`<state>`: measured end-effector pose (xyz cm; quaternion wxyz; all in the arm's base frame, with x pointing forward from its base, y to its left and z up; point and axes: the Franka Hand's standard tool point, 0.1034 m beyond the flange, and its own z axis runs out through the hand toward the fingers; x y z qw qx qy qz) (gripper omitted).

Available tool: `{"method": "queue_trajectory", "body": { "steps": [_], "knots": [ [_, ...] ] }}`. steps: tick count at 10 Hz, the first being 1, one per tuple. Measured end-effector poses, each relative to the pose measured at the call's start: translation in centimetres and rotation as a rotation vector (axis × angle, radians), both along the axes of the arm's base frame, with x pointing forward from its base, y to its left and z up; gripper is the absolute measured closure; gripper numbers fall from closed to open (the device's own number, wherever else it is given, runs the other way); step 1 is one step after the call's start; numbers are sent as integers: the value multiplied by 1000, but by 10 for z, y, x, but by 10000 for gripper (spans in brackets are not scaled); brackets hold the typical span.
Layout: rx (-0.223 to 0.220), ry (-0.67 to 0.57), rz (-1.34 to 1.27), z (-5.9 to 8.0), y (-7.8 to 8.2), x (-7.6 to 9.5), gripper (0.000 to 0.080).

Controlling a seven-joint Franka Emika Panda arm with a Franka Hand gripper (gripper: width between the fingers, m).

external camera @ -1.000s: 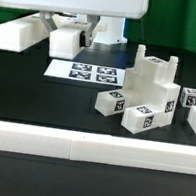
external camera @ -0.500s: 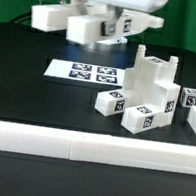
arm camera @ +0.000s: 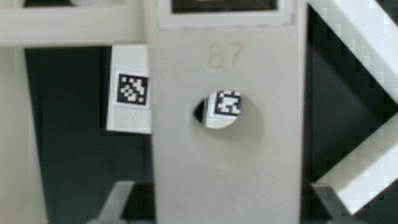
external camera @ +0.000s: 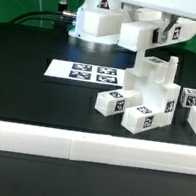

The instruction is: Assemble chair

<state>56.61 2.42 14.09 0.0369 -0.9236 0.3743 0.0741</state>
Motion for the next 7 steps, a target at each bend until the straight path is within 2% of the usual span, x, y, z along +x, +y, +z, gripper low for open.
{"method": "queue_trajectory", "body": {
  "steps": [2, 3, 4, 5, 7],
  "knots": [
    [0, 11, -6, -4, -1, -6, 515],
    [-16, 16, -40, -4, 6, -10, 515],
    [-34, 13, -69, -8, 20, -14, 515],
    [-39, 21, -66, -13, 29, -19, 515],
    [-37, 14, -59, -15, 29, -17, 515]
  ]
}}
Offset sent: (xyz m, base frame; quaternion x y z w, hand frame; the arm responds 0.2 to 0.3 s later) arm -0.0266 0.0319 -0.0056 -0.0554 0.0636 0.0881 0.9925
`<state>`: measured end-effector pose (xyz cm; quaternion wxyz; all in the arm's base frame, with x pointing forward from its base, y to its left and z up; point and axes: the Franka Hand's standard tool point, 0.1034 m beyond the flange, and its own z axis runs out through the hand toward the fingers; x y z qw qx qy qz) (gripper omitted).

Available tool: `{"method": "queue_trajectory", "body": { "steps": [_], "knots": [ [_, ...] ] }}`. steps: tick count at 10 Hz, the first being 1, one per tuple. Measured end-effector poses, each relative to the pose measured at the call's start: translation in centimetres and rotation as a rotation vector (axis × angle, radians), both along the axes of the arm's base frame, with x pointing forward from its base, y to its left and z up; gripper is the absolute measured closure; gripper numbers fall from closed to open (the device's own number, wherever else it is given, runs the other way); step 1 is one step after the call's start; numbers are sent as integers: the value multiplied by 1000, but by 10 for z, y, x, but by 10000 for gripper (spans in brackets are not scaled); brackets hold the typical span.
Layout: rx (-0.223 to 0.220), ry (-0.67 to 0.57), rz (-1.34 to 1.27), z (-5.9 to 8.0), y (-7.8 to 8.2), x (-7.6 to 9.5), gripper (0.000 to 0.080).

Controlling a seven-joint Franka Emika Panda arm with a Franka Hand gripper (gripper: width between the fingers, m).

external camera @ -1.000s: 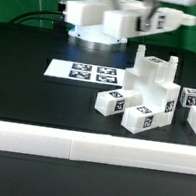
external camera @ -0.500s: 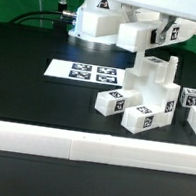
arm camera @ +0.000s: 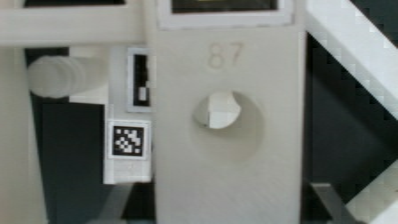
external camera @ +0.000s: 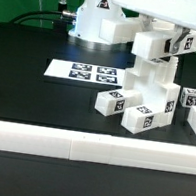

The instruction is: Assemble chair

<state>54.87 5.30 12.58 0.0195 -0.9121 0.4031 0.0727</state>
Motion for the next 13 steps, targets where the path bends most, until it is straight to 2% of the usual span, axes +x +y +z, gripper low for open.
{"method": "queue_trajectory", "body": {
  "steps": [2, 5, 13],
  "knots": [
    [-2, 0, -7, -1, 1, 0, 515],
    [-9, -6, -24, -4, 15, -2, 515],
    [-10, -20, -13, -4, 16, 1, 515]
  ]
}}
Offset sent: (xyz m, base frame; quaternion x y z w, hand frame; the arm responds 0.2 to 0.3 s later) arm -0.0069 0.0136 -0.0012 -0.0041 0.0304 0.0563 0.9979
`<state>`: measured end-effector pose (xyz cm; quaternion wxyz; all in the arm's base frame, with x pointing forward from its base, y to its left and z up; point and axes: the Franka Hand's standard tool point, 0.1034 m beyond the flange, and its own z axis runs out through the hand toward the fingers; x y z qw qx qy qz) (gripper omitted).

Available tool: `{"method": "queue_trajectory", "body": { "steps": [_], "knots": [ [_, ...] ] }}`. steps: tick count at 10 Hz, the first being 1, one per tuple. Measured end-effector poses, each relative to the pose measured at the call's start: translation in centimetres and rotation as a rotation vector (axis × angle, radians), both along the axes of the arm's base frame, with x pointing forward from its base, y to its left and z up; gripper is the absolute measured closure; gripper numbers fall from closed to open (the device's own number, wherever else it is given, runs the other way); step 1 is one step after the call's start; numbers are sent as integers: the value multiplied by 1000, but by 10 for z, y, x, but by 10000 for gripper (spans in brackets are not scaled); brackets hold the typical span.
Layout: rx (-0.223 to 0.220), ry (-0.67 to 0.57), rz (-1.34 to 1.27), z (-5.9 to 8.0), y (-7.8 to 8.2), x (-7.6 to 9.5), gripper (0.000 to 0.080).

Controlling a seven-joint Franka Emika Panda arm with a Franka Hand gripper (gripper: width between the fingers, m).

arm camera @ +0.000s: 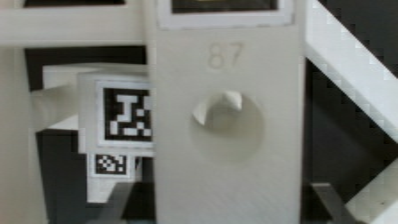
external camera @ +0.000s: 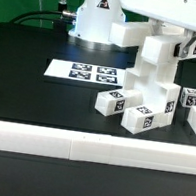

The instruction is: Assemble chair

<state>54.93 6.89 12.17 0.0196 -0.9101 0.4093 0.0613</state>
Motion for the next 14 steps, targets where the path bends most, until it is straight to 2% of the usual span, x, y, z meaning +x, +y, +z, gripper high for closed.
{"method": "queue_trajectory", "body": {
  "steps": [5, 8, 12, 14],
  "knots": [
    [-1, -7, -1, 0, 1, 1, 515],
    [-7, -65, 16, 1, 11, 4, 515],
    [-6, -66, 17, 1, 10, 5, 515],
    [-5, -87, 35, 6, 8, 0, 515]
  ]
}}
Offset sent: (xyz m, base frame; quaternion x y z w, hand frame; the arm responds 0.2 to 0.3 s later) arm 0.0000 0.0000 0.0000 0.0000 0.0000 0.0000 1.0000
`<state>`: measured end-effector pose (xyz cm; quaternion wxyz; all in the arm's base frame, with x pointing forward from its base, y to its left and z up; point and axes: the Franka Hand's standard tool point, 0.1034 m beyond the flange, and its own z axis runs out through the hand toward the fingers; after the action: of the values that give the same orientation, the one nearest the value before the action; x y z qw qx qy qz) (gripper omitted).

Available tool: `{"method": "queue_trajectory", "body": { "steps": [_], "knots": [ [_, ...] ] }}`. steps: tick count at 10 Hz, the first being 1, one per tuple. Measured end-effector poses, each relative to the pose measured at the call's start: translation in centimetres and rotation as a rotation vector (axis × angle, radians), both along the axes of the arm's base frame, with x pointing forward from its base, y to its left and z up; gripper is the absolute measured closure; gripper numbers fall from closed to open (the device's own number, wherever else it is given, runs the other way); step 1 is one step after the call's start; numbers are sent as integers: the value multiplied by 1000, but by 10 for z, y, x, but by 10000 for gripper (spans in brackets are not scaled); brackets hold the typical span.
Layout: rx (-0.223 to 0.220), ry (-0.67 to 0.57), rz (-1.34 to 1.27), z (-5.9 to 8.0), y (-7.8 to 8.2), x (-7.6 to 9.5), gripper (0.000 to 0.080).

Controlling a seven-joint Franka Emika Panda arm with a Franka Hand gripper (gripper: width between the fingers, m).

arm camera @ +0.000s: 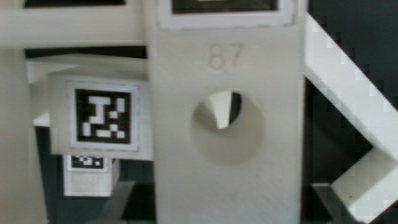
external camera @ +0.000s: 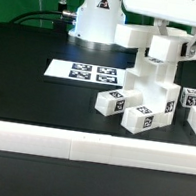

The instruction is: Assemble chair

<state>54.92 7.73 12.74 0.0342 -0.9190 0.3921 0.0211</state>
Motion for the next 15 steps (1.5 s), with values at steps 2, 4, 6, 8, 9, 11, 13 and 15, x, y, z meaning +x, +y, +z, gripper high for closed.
{"method": "queue_trajectory", "body": {
  "steps": [2, 4, 6, 8, 9, 11, 13, 15],
  "knots": [
    [1, -21, 9, 2, 0, -4, 515],
    [0, -17, 9, 0, -1, -5, 515],
    [4, -17, 1, -2, -2, -6, 515],
    [16, -25, -40, -5, -9, -13, 515],
    [16, -26, -41, -5, -10, -15, 515],
    [16, -33, -40, -4, -9, -13, 515],
    [16, -33, -40, -4, -9, -13, 515],
    [15, -34, -40, -5, -10, -12, 515]
  ]
}}
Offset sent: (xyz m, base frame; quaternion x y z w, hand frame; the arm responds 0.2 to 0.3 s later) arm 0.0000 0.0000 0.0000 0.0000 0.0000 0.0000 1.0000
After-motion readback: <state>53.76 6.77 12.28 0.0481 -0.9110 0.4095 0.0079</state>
